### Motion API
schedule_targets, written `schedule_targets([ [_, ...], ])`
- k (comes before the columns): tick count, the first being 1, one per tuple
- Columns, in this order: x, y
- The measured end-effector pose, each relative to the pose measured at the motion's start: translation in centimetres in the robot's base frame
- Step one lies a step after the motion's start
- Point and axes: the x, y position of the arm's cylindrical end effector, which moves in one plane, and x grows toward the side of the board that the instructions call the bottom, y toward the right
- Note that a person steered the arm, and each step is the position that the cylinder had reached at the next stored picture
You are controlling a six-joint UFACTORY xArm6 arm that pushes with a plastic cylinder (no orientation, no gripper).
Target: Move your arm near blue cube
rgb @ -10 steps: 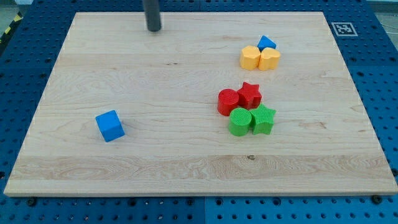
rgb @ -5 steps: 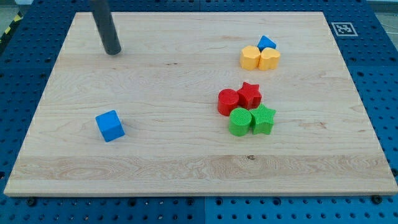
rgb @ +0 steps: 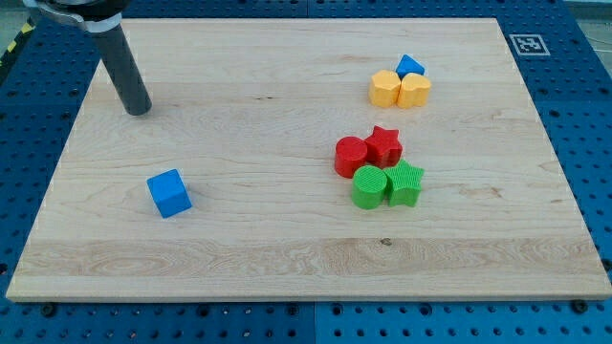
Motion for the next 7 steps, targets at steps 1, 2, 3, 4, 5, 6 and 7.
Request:
schedule_targets([
  [1,0.1,-0.4],
  [2,0.8,-2.2],
  [3,4.2,-2.3],
  [4,8.3,-2.5],
  [5,12.1,-2.1],
  [6,16.3,0.6],
  [7,18.1,5.2],
])
